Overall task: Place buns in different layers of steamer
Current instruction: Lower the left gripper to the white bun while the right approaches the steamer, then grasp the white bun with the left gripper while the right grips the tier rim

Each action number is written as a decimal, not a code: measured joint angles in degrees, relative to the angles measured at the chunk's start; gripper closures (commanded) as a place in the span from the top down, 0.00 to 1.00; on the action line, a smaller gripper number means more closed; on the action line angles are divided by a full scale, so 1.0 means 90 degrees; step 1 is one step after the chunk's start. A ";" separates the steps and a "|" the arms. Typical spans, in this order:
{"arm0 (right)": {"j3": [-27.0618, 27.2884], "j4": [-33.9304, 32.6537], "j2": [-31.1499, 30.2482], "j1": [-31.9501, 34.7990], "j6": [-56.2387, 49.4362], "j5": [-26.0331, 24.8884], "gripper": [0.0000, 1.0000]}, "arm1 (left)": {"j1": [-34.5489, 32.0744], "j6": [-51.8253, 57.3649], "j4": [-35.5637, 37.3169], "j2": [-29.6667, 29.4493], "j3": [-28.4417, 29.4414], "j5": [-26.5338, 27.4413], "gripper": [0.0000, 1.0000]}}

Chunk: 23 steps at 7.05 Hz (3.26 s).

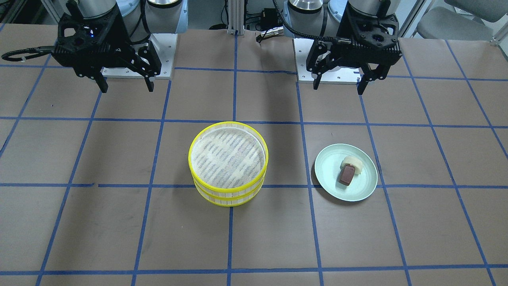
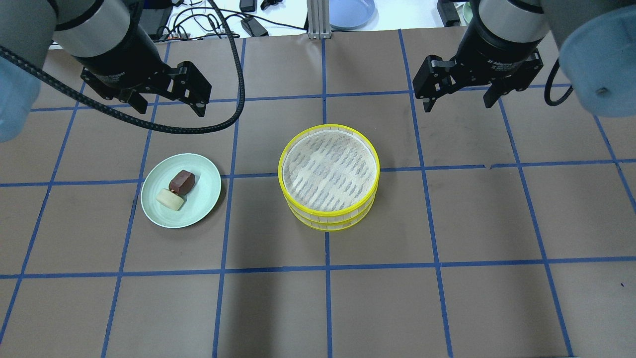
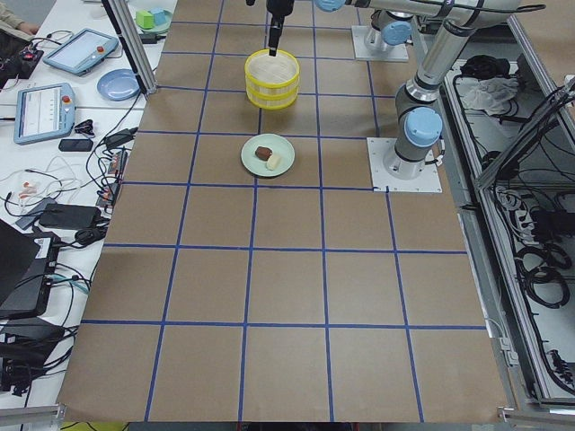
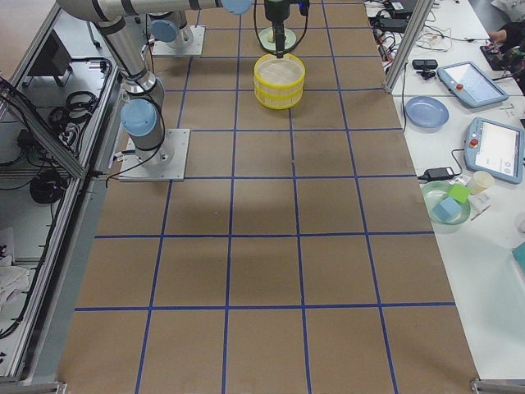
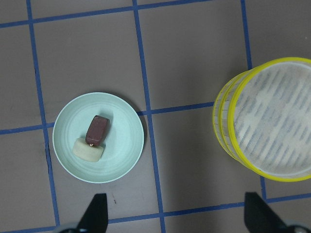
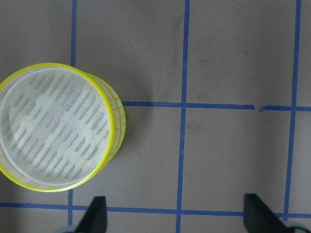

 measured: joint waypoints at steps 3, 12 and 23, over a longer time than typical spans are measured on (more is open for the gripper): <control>0.0000 -0.0010 0.0000 0.0002 0.0000 -0.0006 1.00 | 0.0044 0.0167 -0.0018 -0.0024 -0.0341 0.0009 1.00; 0.0054 -0.0061 0.0433 0.0213 0.0142 0.0100 1.00 | 0.1660 0.3556 0.0948 -0.1274 -0.1777 0.0394 0.84; 0.0767 -0.1343 0.2445 0.0971 0.1317 0.0197 0.00 | 0.1729 0.3622 0.1922 -0.2348 -0.1963 0.0413 0.82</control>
